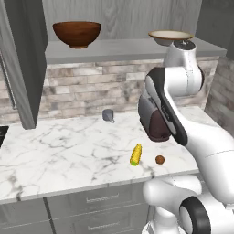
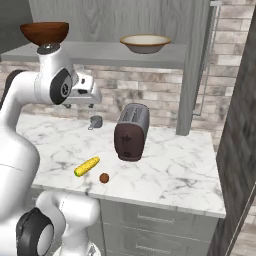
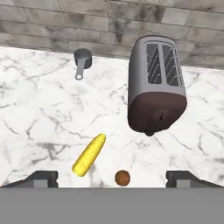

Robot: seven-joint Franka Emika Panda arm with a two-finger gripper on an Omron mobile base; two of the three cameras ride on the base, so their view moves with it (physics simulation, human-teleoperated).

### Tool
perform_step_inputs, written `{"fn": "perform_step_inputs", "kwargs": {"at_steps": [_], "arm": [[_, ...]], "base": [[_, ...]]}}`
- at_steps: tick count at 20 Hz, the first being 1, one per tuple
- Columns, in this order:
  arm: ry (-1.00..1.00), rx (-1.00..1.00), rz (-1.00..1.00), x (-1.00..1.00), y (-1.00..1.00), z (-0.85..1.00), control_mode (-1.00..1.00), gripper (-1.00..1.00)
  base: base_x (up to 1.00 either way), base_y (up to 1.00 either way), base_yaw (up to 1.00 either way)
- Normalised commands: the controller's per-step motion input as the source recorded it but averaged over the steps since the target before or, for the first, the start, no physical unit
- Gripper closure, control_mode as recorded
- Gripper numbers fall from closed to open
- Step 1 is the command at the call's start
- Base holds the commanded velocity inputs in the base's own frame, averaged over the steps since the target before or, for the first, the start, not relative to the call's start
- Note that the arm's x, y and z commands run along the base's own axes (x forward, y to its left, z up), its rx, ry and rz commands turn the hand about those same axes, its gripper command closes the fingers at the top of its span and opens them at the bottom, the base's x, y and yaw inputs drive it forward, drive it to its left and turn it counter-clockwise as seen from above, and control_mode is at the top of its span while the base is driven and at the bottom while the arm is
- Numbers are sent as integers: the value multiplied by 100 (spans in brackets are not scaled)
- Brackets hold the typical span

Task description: Pick both bowls and place them on the counter. Then place the cookie dough ball in one bowl and place the corn in the other bowl.

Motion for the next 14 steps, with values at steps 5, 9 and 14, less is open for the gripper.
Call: {"fn": "perform_step_inputs", "kwargs": {"at_steps": [5, 9, 14], "arm": [[-18, -21, 5, 0, -15, 72, -100, -100], [-17, -20, 4, 0, -15, 62, -100, -100], [-13, -10, 4, 0, -26, 63, -100, -100]], "base": [[0, 0, 0], [0, 0, 0], [0, 0, 0]]}}
